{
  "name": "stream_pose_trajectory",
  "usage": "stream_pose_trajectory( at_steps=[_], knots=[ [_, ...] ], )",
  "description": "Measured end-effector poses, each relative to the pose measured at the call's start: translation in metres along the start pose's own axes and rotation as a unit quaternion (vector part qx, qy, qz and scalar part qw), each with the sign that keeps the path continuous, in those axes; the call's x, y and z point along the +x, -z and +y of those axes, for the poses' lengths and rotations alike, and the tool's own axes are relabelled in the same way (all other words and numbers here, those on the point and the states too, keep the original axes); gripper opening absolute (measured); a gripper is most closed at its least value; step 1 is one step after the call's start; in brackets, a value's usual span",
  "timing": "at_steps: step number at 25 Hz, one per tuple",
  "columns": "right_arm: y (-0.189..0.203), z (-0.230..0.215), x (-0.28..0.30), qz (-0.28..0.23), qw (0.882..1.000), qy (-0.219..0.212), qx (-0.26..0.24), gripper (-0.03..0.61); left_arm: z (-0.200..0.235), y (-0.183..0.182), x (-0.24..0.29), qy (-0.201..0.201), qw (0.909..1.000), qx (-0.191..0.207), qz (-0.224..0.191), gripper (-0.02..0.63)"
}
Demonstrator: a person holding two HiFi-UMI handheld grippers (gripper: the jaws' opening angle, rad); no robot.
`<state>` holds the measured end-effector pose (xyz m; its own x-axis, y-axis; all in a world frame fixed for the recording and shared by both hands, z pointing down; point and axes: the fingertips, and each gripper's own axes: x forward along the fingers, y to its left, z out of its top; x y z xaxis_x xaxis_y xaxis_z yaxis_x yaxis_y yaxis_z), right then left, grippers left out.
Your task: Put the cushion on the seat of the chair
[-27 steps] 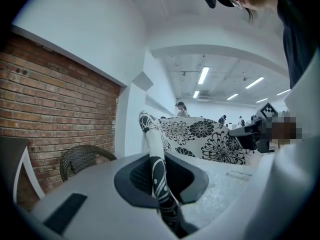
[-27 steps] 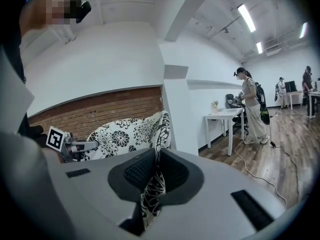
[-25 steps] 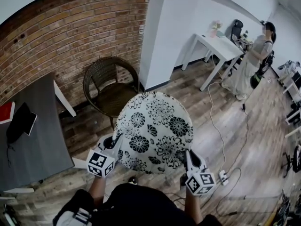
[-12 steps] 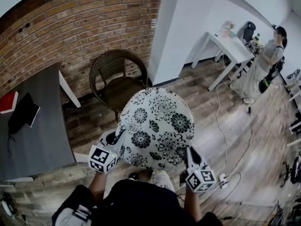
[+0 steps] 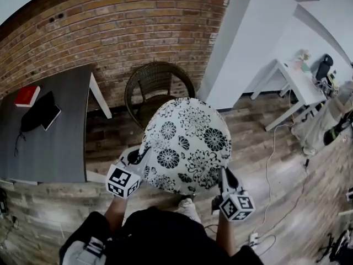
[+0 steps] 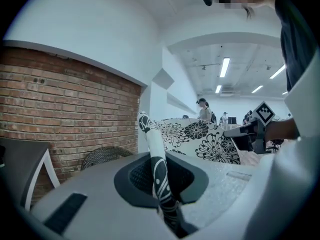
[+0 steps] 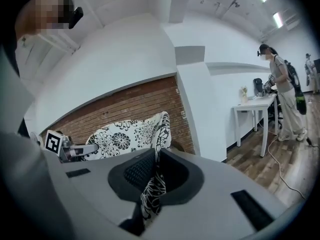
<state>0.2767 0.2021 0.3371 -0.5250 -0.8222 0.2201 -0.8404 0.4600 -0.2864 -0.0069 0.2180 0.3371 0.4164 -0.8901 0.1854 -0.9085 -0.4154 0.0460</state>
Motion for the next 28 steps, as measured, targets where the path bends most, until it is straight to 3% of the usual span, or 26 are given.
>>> stream_pose_trajectory(
  at_steps=[11,28],
  knots=[
    [-0.037,-0.037,0.087,0.028,0.995,-0.097,-0.004,0.028,0.019,-0.021,0.038,-0.102,0.9946,-0.01,0.015,0.012],
    [-0.082,-0.128,0.14,0.033,0.988,-0.15,0.009,0.028,-0.005,-0.053,0.13,-0.154,0.9879,-0.002,0.023,0.012]
  ],
)
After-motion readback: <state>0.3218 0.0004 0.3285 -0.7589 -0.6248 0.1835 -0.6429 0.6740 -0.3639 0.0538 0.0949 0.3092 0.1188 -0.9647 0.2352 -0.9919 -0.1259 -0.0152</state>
